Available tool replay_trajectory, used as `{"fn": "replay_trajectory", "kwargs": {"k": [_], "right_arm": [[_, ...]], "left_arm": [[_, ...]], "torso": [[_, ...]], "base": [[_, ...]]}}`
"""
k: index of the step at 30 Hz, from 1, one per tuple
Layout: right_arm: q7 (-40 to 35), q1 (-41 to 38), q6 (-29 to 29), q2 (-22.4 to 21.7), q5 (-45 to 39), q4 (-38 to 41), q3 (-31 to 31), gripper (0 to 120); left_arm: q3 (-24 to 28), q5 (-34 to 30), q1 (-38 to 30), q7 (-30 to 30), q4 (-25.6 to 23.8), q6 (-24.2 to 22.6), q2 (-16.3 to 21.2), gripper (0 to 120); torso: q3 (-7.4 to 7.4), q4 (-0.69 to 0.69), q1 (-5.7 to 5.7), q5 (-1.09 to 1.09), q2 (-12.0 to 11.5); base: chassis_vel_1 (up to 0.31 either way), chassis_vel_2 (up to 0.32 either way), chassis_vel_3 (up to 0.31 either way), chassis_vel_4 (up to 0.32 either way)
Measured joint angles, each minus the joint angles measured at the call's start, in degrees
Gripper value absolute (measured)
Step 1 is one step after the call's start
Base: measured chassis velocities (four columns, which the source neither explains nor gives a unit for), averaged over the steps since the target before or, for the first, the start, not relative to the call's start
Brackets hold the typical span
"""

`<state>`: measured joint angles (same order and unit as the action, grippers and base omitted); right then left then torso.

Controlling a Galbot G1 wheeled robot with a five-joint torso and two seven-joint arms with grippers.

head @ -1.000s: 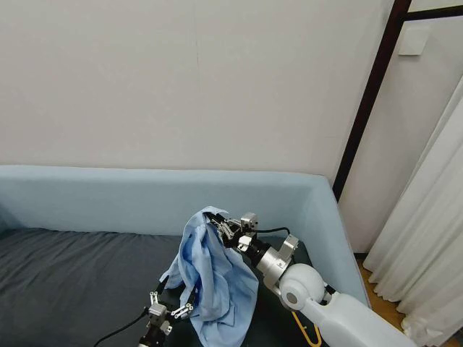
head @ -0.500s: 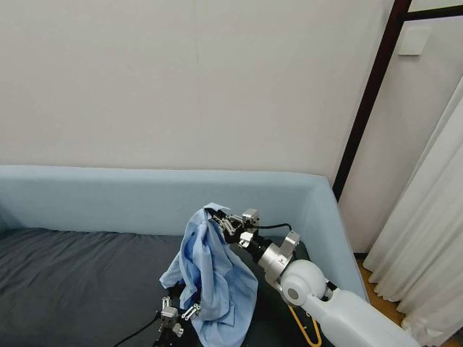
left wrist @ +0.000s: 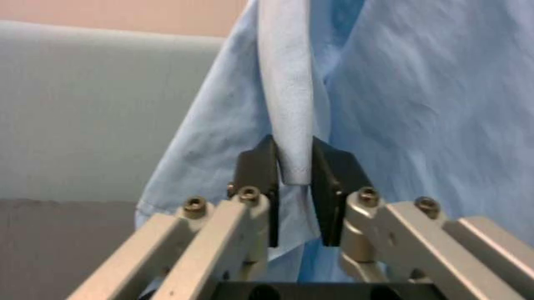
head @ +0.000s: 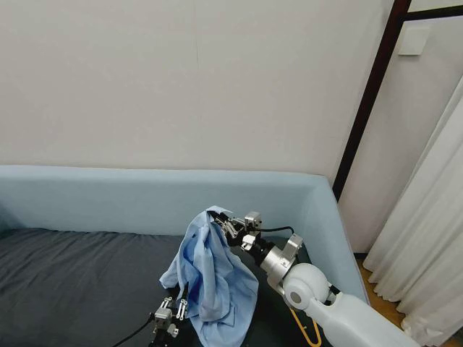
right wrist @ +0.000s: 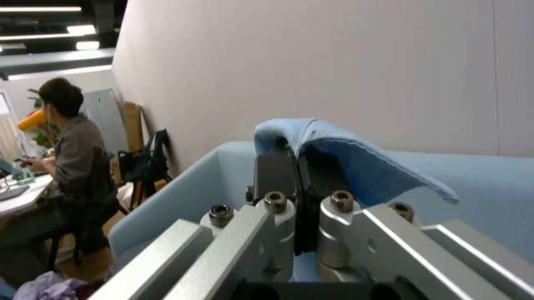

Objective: Pick up the clothes from the sofa and hang them on the clothes hanger.

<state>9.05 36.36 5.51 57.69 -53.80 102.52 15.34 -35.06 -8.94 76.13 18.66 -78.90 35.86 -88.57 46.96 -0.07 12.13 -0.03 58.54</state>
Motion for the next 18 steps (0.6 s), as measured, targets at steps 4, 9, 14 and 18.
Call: {"fn": "replay_trajectory", "kwargs": {"k": [4,9,14,18], "right_arm": [[-0.29,0.14,0.05,-0.26,0.16,-0.02,-0.52,0],[-1.46,-0.33,0.38,-1.61,0.52,-0.23,-2.9,0],[0.14,-1.63,0.56,-3.74,0.27,1.31,-5.57,0],[1.18,-2.71,0.8,-4.82,-0.02,2.47,-6.9,0]], "left_arm": [[-0.5,-1.67,0.91,-0.01,-2.04,0.65,0.86,0],[-2.15,-12.93,3.03,5.92,-12.47,1.5,6.67,0],[-3.66,-28.33,3.58,10.06,-26.47,-2.69,17.97,0],[-4.57,-35.72,3.07,10.02,-31.35,-6.43,25.74,0]], "torso": [[0.0,0.0,0.0,-0.01,0.0],[0.0,0.0,0.0,-0.02,0.0],[0.0,0.0,0.0,-0.01,0.0],[-0.01,0.0,-0.01,0.01,0.0]], "base": [[0.0,0.0,0.0,0.0],[0.0,0.0,0.0,0.0],[0.0,0.0,0.0,0.0],[0.0,0.0,0.0,0.0]]}}
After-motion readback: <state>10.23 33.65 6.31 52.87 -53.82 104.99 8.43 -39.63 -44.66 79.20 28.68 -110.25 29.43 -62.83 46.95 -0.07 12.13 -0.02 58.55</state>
